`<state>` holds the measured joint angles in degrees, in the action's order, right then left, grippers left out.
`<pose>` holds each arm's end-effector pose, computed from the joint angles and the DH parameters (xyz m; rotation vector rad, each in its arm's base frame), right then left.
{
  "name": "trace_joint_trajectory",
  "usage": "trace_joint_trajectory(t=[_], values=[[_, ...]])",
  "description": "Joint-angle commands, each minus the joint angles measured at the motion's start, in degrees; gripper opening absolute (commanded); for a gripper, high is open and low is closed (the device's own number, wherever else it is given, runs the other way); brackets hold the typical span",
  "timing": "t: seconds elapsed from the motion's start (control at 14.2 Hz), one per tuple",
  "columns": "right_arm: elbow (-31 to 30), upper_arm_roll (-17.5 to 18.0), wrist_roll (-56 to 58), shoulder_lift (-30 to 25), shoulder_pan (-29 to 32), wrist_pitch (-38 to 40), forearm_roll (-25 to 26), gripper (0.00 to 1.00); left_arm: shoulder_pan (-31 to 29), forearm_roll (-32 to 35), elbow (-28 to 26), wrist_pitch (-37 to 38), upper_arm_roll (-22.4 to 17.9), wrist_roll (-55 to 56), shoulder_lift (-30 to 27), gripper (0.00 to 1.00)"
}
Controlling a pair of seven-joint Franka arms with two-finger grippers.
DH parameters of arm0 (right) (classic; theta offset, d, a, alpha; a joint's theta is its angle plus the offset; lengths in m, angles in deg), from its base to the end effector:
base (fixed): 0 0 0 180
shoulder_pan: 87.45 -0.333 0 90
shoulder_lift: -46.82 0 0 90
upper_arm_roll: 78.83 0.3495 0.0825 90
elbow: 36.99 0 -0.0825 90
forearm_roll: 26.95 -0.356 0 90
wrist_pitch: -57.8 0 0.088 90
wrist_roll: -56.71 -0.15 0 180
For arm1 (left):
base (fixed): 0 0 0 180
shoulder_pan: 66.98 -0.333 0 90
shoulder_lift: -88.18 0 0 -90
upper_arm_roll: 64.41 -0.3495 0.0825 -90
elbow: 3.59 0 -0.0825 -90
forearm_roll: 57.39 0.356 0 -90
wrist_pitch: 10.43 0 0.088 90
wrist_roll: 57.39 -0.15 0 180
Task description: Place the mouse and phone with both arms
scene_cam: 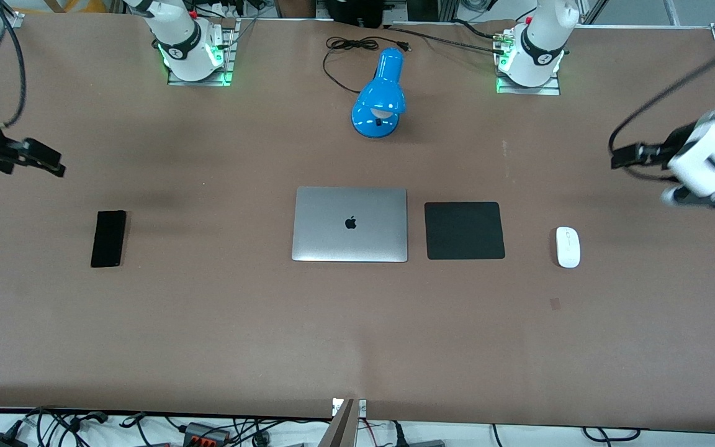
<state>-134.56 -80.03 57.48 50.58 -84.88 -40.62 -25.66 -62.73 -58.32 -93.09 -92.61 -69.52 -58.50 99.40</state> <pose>0.5494 -0.0390 0.5331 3.1181 -0.0756 -0.0806 0.5497 0.0017 0.5048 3.0965 -0.0044 -0.5041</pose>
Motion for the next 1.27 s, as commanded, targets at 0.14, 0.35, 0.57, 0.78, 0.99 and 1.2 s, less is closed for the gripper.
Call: trace_joint_trajectory(t=[0.14, 0.35, 0.57, 0.78, 0.99, 1.2], values=[[2.5, 0.1, -0.7, 9.9, 0.3, -3.8, 1.1, 1.00, -0.8, 1.1, -6.3, -13.0, 0.5, -1.5, 6.2, 1.00], [3.5, -0.1, -0.7, 16.2, 0.5, -7.6, 1.4, 1.00, -0.7, 1.1, -20.8, -38.8, 0.7, -1.6, 6.4, 1.00], [2.0, -0.5, -0.7, 20.6, 1.7, -11.8, 3.8, 1.00, -0.9, 1.3, -30.5, -59.3, 0.6, -2.4, 8.9, 1.00], [-2.0, -0.5, -0.2, 23.6, 4.7, -18.9, 3.9, 1.00, -2.7, 1.2, -31.3, -67.2, 0.6, -7.6, 13.2, 1.00], [-2.1, -0.5, 0.4, 28.5, 6.5, -24.4, 3.9, 1.00, -3.6, 1.2, -32.6, -74.1, 0.6, -10.3, 16.9, 1.00], [-2.4, -0.5, 0.4, 31.0, 8.8, -27.3, 3.9, 1.00, -4.2, 1.2, -33.9, -78.8, 0.7, -10.3, 18.0, 1.00]])
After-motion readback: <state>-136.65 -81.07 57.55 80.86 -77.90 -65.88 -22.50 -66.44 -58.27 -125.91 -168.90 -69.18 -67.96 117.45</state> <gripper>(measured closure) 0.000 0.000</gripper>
